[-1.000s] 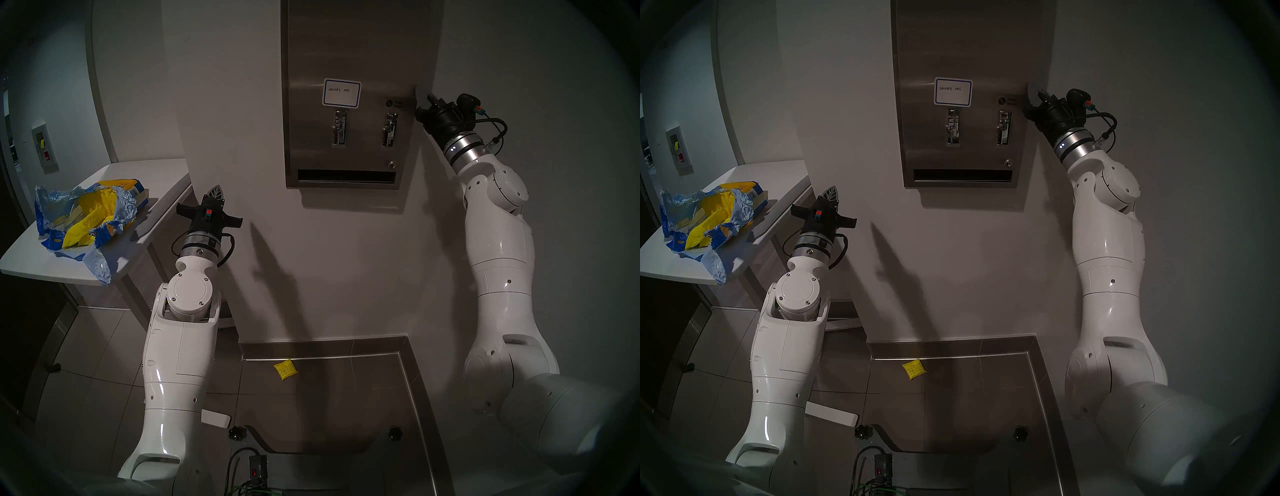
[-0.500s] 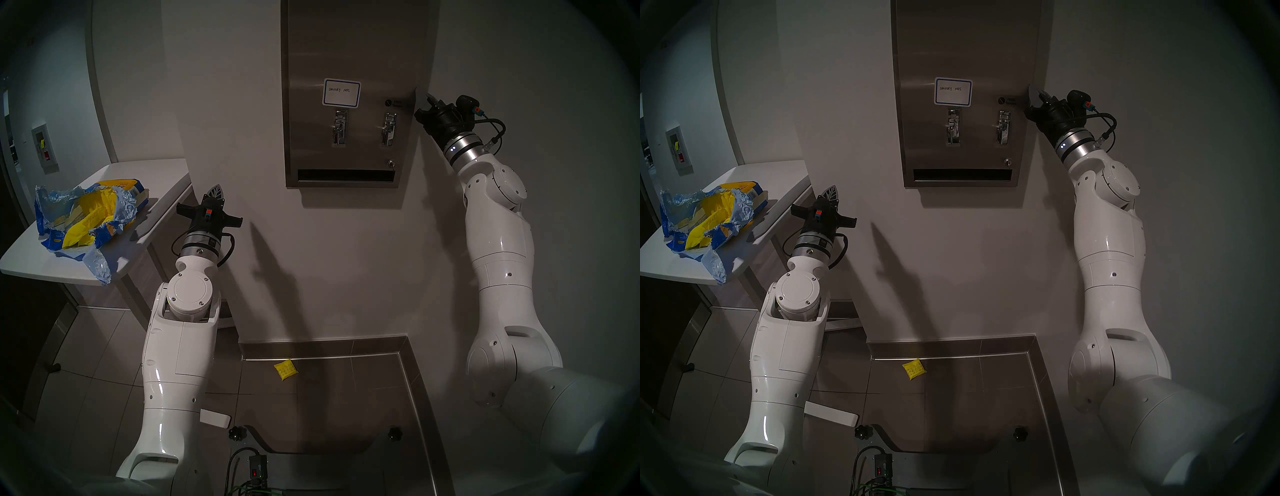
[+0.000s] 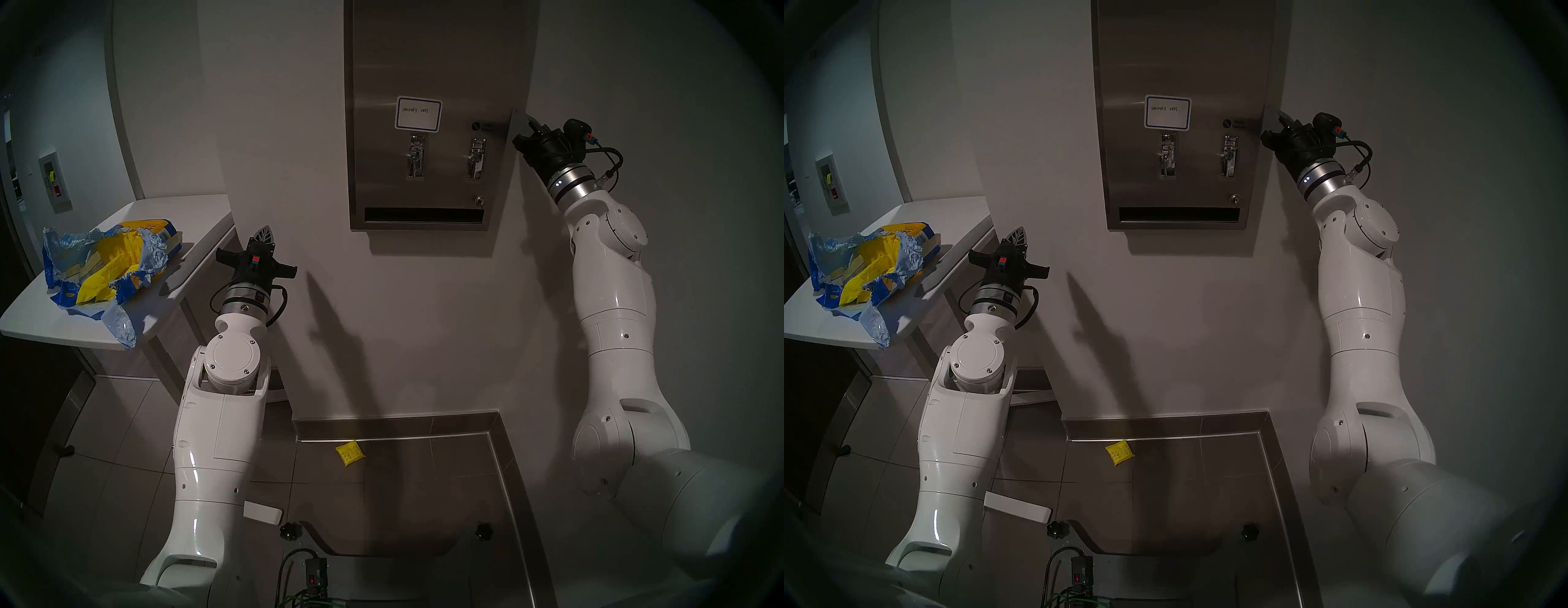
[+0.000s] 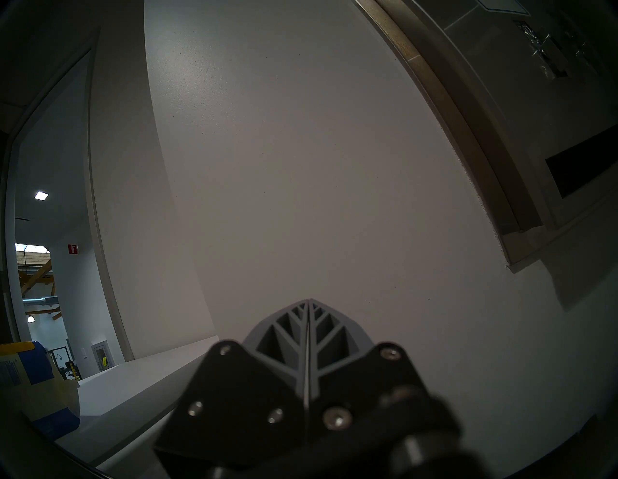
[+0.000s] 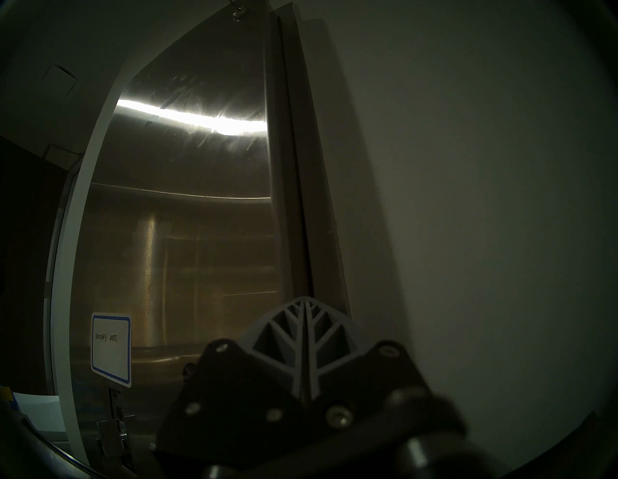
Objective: Open the dispenser door, put the pads inside, close the door
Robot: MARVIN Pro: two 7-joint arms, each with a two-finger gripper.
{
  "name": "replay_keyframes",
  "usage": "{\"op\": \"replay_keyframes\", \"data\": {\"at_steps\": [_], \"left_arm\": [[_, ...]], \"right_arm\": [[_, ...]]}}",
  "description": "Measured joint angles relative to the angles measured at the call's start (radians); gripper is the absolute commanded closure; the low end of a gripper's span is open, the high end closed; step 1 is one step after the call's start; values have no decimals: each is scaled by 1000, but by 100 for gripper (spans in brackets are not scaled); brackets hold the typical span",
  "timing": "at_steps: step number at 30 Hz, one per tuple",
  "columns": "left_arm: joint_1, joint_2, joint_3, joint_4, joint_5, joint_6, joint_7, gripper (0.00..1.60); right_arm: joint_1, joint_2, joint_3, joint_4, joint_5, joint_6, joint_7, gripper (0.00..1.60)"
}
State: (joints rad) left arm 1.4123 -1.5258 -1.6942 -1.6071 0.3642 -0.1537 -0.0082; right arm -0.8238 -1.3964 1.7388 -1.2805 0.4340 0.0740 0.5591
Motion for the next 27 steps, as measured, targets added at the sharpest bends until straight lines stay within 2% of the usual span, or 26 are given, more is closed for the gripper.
{"op": "replay_keyframes", "data": {"at_steps": [27], "left_arm": [[1, 17, 14, 1, -13, 1, 14, 160]], "right_arm": [[-38, 0, 6, -51, 3, 9, -49, 160]]}}
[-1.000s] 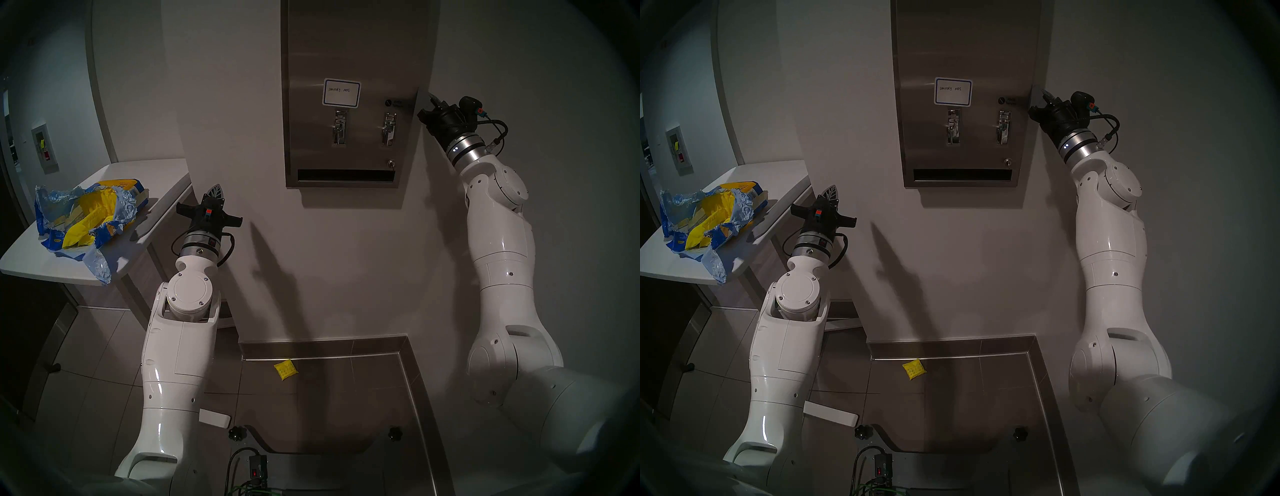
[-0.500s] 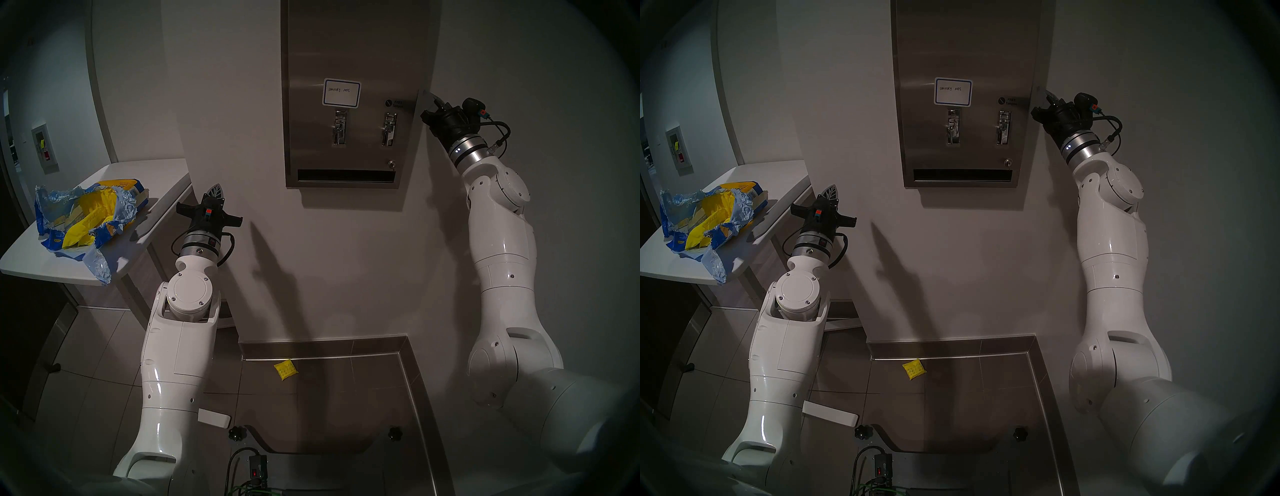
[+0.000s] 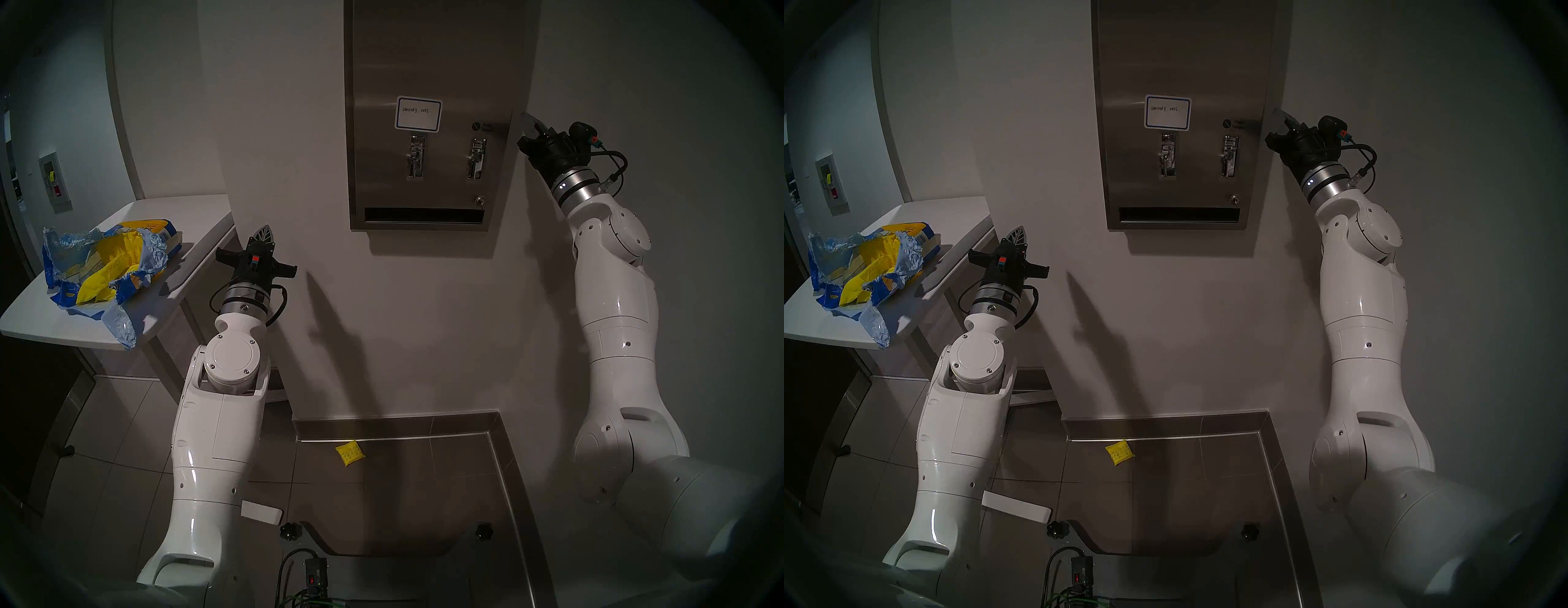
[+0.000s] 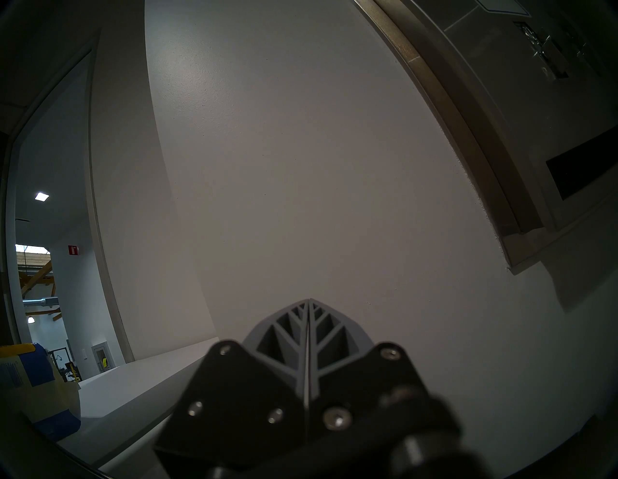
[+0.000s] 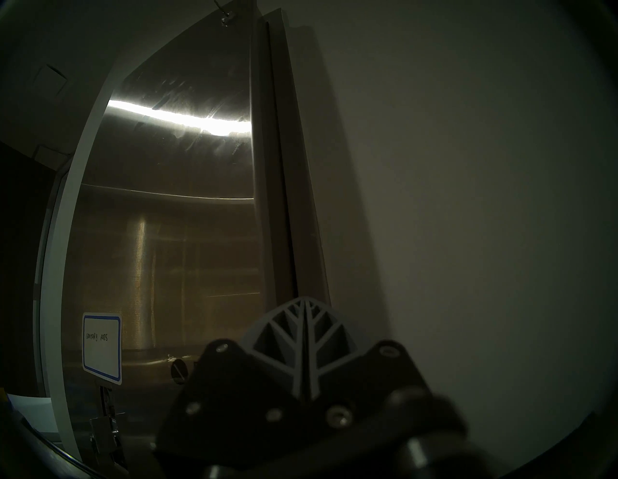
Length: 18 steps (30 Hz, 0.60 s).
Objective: Open the dispenser door, put the pads inside, close the door
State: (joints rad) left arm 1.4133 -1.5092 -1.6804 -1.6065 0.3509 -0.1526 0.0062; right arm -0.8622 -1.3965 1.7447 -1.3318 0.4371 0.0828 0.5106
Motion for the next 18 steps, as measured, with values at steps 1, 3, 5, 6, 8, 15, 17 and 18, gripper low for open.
{"op": "replay_keyframes", "data": {"at_steps": [1, 3, 5, 6, 8, 15, 17, 18], "left_arm": [[0, 1, 1, 0, 0, 0, 1, 160], [0, 2, 1, 0, -1, 0, 2, 160], [0, 3, 2, 0, -2, 0, 3, 160], [0, 3, 3, 0, -3, 0, 3, 160], [0, 5, 4, 0, -4, 0, 4, 160], [1, 9, 7, 0, -7, 1, 8, 160], [1, 10, 8, 0, -8, 1, 9, 160], [1, 10, 8, 0, -8, 1, 9, 160]], "right_arm": [[-1, 0, 0, 0, 0, 1, -3, 160], [-5, 0, 2, 0, 0, 2, -10, 160], [-9, 0, 4, 0, 0, 3, -17, 160], [-11, 0, 5, 0, 0, 3, -21, 160], [-16, 0, 7, 2, -1, 4, -31, 160], [-43, 0, 23, 16, -17, 6, -72, 160], [-53, 0, 30, 18, -21, 11, -84, 160], [-57, 0, 32, 19, -22, 13, -87, 160]]}}
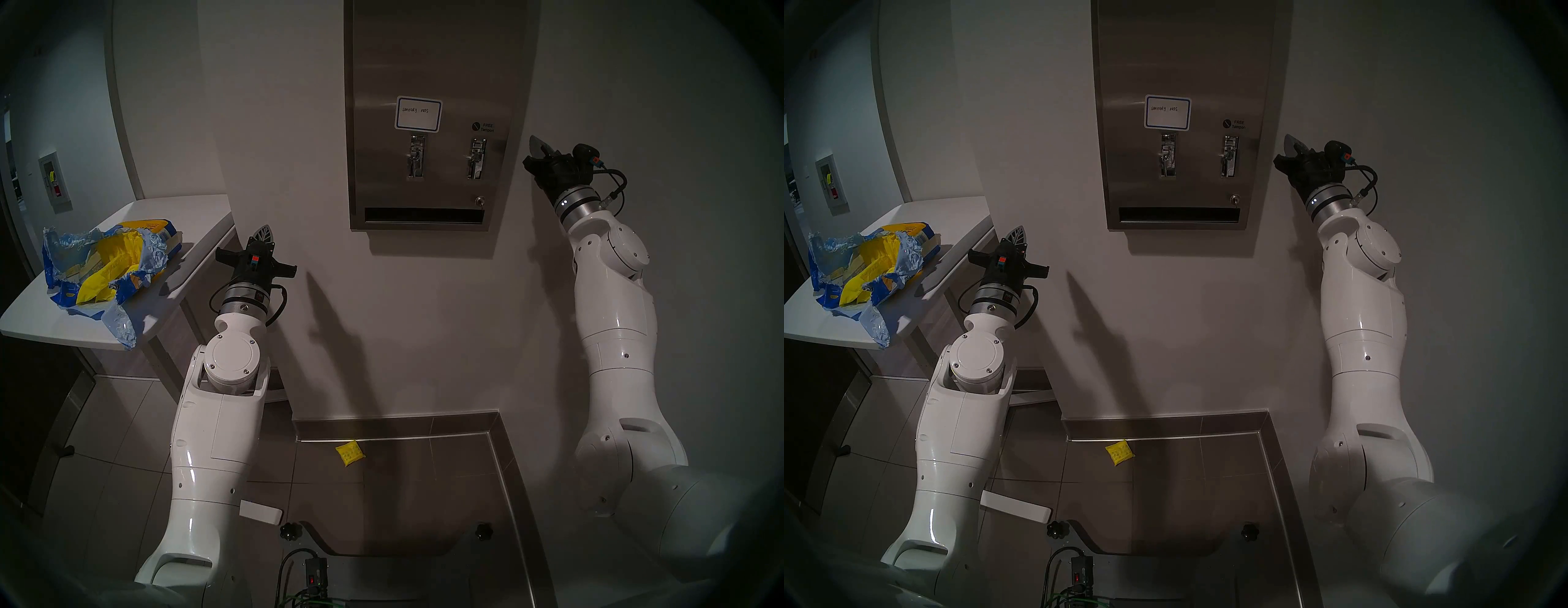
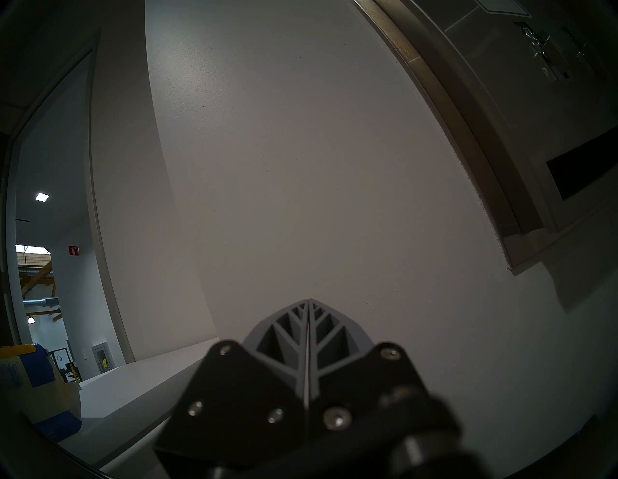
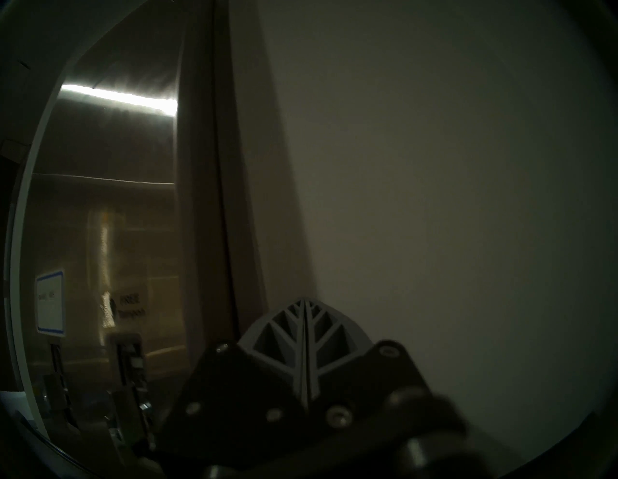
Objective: Open the dispenser door, put the pads inside, close the door
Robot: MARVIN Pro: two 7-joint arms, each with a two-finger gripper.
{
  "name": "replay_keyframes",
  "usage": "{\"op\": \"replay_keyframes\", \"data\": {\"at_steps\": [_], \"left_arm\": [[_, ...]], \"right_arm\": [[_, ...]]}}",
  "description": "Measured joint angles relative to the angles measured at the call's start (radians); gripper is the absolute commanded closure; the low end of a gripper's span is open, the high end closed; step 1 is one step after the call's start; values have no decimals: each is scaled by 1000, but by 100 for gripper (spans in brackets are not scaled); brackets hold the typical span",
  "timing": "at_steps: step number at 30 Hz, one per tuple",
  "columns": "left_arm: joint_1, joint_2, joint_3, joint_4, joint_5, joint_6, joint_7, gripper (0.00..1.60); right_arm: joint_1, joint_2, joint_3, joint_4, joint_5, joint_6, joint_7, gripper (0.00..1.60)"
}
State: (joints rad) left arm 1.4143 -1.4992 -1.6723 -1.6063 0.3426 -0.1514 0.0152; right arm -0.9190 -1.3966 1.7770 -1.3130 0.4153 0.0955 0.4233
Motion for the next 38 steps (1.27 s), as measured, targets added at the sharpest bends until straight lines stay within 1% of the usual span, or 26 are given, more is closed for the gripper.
{"op": "replay_keyframes", "data": {"at_steps": [11, 12, 20, 38], "left_arm": [[1, 6, 5, 0, -5, 1, 5, 160], [1, 7, 5, 0, -6, 1, 6, 160], [1, 11, 9, 0, -9, 1, 10, 160], [2, 20, 17, 1, -17, 3, 17, 160]], "right_arm": [[-85, -11, 32, -10, 1, 54, -44, 160], [-92, -13, 35, -14, 4, 58, -46, 131], [-132, -33, 58, -31, 32, 86, -44, 131], [-139, -38, 68, -44, 41, 85, -36, 131]]}}
